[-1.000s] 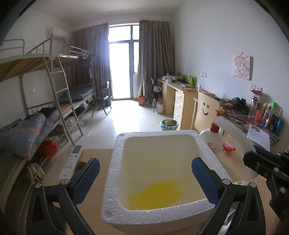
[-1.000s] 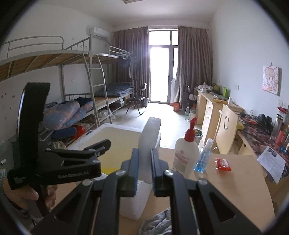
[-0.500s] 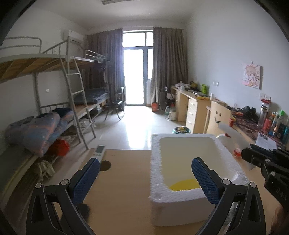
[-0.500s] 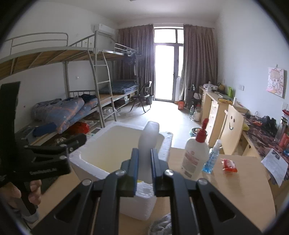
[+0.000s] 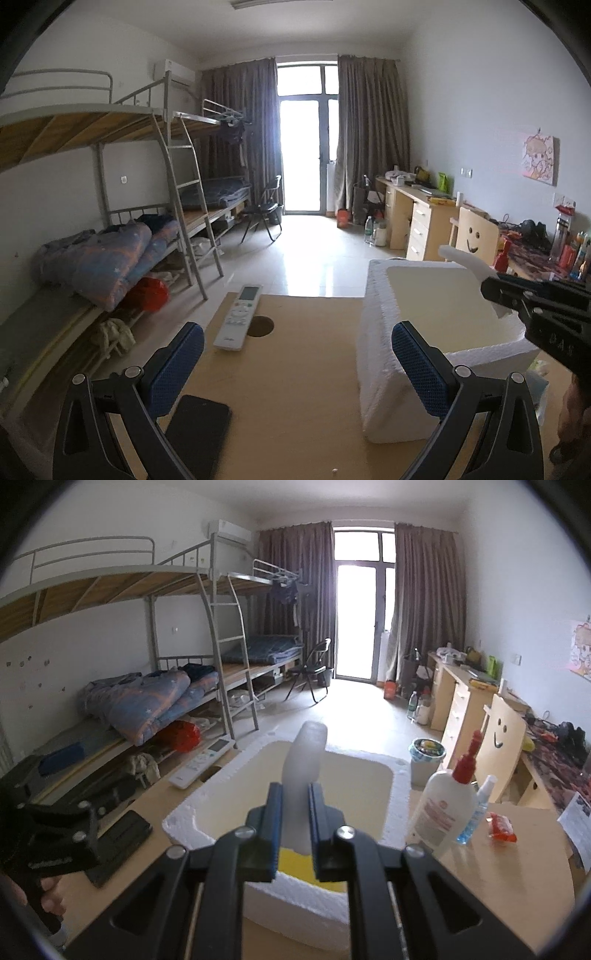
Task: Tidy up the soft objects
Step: 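Lower the white stick into the box and open the right tool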
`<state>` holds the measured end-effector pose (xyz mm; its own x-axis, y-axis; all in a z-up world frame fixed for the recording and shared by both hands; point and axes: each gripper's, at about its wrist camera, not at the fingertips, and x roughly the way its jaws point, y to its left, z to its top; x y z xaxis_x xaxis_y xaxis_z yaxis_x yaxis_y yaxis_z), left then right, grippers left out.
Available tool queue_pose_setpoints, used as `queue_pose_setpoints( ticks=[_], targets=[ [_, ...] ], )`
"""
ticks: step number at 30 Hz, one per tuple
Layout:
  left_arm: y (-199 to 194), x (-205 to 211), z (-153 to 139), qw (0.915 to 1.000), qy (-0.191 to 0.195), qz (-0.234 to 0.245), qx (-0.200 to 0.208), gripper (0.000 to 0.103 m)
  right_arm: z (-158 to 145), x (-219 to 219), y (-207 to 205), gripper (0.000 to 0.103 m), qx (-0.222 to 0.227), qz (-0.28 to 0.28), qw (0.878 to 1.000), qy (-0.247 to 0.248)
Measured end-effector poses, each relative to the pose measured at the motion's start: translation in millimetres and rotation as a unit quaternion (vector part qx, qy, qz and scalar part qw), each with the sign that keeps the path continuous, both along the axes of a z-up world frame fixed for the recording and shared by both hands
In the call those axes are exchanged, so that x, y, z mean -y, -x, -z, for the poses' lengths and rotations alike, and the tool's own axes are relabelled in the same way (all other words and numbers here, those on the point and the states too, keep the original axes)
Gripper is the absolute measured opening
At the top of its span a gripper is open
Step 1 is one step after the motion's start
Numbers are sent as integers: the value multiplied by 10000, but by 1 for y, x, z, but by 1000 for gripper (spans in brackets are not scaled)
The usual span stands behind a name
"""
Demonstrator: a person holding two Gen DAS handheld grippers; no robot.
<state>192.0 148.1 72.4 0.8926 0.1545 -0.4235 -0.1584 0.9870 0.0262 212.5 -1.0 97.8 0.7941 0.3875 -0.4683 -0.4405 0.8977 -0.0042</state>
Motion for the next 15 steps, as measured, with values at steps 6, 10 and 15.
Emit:
queue_pose_setpoints(
  ticks=[6, 10, 15],
  targets=[
    [-2, -11, 3, 9999, 107, -77, -32, 102, 5, -8, -6, 19, -72, -64, 10000, 21],
    [-3, -15, 3, 9999, 108, -87, -16, 102, 9, -10, -16, 25, -191, -38, 9998, 37],
    [-3, -19, 5, 9998, 147, -100, -22, 102, 11, -10, -22, 63, -222, 83, 9997, 48]
  ],
)
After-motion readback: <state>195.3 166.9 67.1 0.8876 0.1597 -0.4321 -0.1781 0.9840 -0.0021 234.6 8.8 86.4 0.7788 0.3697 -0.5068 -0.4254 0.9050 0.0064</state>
